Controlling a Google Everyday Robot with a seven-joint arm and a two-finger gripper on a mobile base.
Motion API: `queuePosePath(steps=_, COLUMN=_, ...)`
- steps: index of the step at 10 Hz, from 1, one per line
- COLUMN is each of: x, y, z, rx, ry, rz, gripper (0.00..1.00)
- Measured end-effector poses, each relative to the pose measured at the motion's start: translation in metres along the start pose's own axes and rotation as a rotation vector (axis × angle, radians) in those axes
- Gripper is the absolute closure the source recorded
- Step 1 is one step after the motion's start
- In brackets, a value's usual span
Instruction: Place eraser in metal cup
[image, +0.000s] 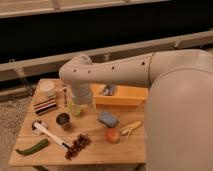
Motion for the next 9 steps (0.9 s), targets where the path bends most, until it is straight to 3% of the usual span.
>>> queuePosePath(steps=2, x=-0.021, y=0.011, z=-0.002, rx=0.006, ry=-0.019, rz=-0.106, gripper=0.35)
queuePosePath(steps=4, x=-0.050, y=0.042, z=-0.001, rx=0.000, ry=-0.047, rz=-0.238, gripper=0.35)
queuePosePath(steps=7, x=-0.090, y=0.092, z=0.011, rx=-0.025, ry=-0.110, rz=-0.492, gripper=0.35)
queuePosePath(steps=9, x=-0.111, y=0.120, z=0.030, rx=-0.036, ry=-0.159, rz=-0.678, gripper=0.35)
